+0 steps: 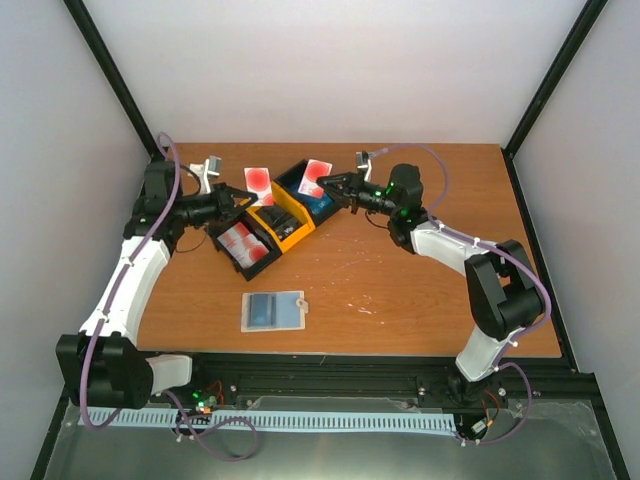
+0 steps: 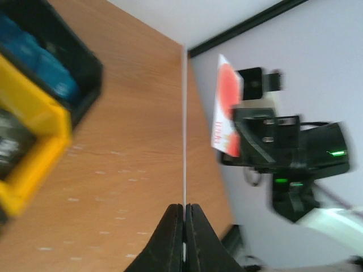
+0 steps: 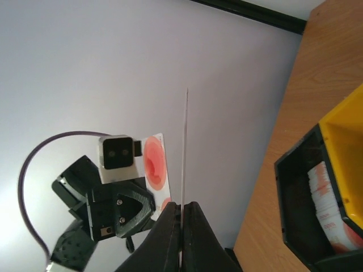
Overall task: Put the credit cards into the card holder
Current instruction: Pick up the credit card from the storage box, then place the credit card in the storage box.
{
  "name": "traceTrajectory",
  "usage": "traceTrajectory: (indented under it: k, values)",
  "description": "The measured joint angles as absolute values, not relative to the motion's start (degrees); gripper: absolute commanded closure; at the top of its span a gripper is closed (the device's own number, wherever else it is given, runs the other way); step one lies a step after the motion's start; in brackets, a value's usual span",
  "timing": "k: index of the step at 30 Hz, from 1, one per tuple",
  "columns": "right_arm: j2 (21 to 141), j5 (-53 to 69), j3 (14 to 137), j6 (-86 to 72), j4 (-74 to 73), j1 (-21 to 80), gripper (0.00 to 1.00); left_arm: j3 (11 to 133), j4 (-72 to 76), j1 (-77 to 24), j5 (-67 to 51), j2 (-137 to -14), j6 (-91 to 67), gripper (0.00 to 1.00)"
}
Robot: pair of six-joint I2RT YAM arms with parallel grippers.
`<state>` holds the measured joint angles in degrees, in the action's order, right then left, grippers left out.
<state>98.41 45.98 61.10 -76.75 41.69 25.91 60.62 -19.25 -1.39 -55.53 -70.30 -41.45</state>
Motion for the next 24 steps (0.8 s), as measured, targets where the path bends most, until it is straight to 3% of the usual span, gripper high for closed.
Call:
traceTrajectory:
  k: [12, 24]
  values:
    - [95.81, 44.34, 61.63, -61.1, 19.81, 25.91, 0.97, 60.58, -42.0, -1.23, -27.11, -76.95, -13.82, 0.97]
    - [95.81, 44.01, 64.45, -50.85, 6.09, 25.91, 0.97, 59.24, -44.42, -1.23, -22.15, -85.91, -9.1, 0.95]
